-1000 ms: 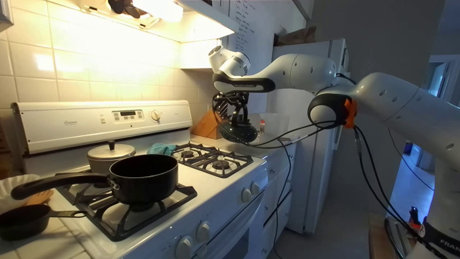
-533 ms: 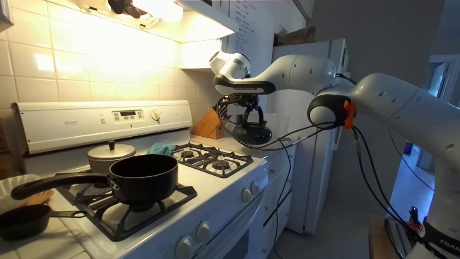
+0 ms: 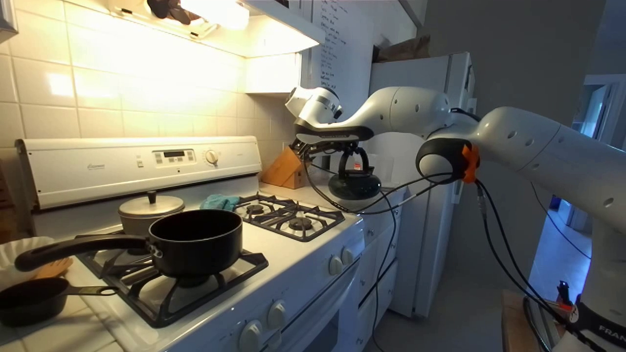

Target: Move the jar and the tea kettle to the left

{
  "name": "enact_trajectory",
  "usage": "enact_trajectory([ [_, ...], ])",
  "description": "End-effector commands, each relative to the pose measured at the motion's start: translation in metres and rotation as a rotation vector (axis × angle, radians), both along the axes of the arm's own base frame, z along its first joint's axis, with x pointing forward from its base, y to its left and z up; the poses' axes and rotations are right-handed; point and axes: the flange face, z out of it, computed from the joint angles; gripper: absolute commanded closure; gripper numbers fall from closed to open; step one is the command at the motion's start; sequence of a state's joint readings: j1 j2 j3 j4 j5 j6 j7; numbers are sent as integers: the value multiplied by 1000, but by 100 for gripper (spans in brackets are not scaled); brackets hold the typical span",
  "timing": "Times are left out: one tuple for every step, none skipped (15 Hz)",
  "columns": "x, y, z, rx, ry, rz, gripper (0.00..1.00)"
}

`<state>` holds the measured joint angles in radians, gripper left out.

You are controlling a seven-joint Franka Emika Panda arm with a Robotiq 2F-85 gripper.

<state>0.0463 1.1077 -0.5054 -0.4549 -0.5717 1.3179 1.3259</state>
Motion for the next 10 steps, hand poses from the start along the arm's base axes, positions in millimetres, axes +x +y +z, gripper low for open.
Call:
enact_trajectory([
  [-2,-10,26,-146,25,12,93],
  [-2,-15,23,-162,27,9,93],
  [-2,-17,20,-175,30,5,93],
  [-1,-21,18,-189,26,3,93],
  [0,-23,15,-198,27,3,93],
  [0,-26,14,-206,28,5,93],
  [1,-28,13,-220,28,7,93],
  [1,-31,12,-234,29,10,93],
  [3,-33,11,-247,28,16,93],
  [4,-36,10,-257,25,24,93],
])
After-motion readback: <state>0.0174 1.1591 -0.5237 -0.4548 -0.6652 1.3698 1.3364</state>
